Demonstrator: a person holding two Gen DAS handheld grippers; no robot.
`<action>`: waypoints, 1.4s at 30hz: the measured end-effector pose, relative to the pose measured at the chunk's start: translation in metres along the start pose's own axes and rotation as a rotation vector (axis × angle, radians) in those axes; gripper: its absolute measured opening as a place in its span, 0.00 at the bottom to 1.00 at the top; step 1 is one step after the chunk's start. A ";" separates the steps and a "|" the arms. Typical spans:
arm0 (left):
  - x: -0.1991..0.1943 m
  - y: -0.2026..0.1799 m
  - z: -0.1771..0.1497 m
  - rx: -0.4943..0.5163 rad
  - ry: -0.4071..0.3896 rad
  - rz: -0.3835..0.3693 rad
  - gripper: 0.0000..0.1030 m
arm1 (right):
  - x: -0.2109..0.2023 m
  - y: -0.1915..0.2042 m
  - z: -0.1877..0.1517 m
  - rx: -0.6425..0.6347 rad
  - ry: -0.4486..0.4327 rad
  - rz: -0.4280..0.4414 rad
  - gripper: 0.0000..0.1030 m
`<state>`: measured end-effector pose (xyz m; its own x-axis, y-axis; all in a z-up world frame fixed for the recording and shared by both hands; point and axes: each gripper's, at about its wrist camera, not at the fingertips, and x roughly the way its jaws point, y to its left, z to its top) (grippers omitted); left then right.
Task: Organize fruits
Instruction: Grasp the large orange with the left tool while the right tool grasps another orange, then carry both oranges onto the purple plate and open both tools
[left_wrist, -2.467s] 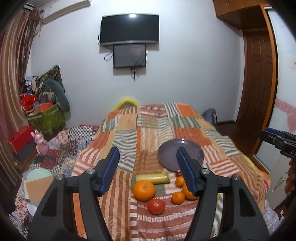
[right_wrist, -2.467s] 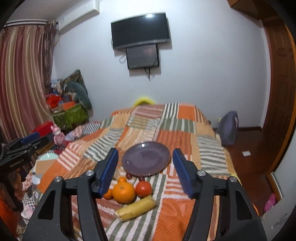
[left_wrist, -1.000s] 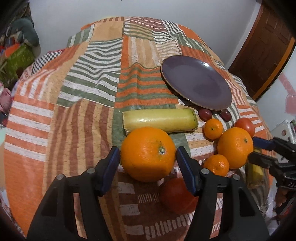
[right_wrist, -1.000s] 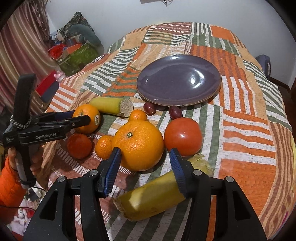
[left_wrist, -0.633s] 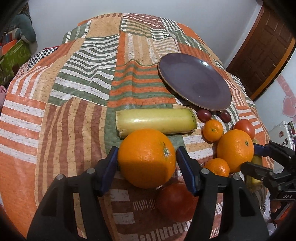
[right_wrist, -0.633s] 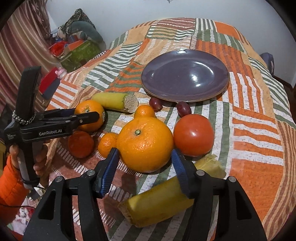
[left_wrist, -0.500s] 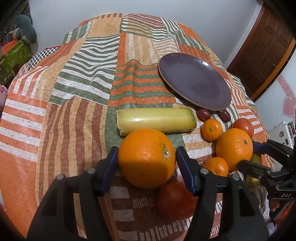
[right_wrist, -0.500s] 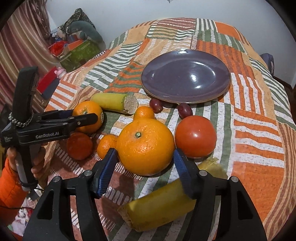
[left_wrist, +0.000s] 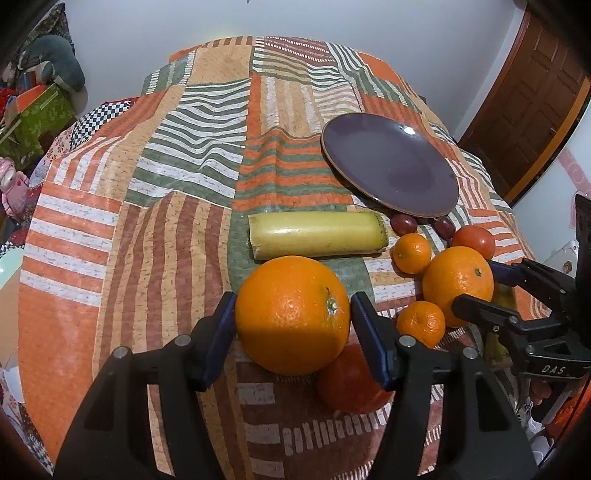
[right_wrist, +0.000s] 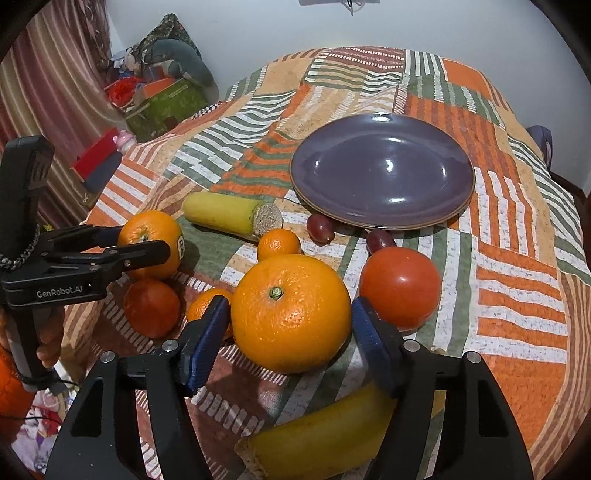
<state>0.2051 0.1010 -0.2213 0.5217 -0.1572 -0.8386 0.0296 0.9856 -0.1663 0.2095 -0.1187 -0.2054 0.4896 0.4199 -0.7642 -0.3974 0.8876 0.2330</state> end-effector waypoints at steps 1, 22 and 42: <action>-0.002 0.000 0.000 -0.001 -0.003 -0.001 0.60 | 0.000 0.000 0.000 -0.001 -0.001 -0.001 0.63; -0.054 -0.052 0.035 0.078 -0.155 -0.051 0.60 | -0.061 -0.015 0.026 0.032 -0.195 -0.046 0.62; -0.035 -0.080 0.102 0.109 -0.225 -0.031 0.60 | -0.077 -0.063 0.076 0.043 -0.336 -0.138 0.62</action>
<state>0.2716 0.0336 -0.1260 0.6951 -0.1815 -0.6956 0.1339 0.9834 -0.1227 0.2561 -0.1926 -0.1155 0.7667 0.3284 -0.5516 -0.2808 0.9443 0.1719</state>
